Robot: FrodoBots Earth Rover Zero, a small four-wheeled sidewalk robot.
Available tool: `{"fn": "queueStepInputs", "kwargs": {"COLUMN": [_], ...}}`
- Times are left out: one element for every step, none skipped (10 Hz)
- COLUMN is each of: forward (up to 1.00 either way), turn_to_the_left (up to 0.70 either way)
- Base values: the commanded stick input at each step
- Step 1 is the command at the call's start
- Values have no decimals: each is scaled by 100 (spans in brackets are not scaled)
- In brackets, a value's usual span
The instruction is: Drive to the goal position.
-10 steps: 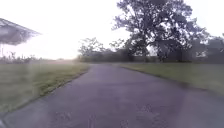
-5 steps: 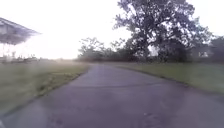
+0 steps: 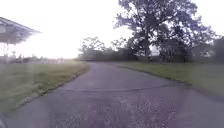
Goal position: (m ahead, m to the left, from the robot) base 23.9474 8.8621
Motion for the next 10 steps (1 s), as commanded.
{"fn": "queueStepInputs", "kwargs": {"forward": [70,70,70,70,70,70,70,70,70,70], "turn_to_the_left": [0,0,0,0,0,0,0,0,0,0]}}
